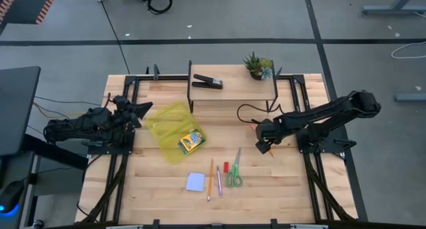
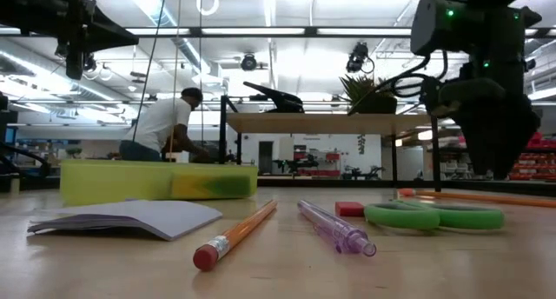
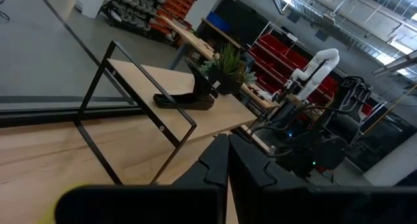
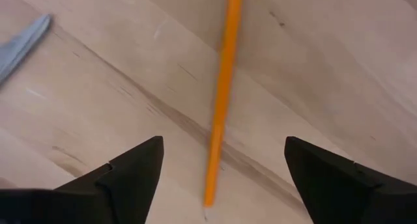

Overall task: Pack school essentials
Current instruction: Put the top orange pencil into the yellow supply box

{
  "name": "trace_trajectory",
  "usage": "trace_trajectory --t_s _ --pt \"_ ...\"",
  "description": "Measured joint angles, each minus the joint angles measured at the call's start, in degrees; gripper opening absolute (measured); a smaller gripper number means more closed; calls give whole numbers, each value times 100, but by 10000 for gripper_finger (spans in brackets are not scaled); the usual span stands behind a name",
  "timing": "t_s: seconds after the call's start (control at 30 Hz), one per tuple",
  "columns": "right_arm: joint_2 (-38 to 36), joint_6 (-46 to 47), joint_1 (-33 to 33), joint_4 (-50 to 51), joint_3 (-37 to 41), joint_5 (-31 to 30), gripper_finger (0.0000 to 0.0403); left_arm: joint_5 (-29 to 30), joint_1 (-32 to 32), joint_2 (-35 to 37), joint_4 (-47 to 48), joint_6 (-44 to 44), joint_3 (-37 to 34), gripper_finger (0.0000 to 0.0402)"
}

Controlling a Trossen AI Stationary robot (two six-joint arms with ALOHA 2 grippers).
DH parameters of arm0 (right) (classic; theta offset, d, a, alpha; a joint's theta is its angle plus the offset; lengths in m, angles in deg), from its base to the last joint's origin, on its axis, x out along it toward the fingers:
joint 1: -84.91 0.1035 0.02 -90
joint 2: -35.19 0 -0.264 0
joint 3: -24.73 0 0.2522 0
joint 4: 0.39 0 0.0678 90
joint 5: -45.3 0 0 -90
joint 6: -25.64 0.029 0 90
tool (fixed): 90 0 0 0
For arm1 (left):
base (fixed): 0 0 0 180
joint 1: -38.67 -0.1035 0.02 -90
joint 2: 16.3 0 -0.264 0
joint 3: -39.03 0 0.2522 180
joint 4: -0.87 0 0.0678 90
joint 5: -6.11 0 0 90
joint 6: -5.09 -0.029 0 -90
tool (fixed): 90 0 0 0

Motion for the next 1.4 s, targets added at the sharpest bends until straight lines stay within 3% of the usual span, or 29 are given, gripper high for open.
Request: trace_trajectory --t_s 0.67,1.4 --pt "7 -5 0 -363 411 -302 245 0 1 0 1 44 0 14" --pt "163 -23 494 -623 409 -889 235 1 1 0 1 46 2 16"
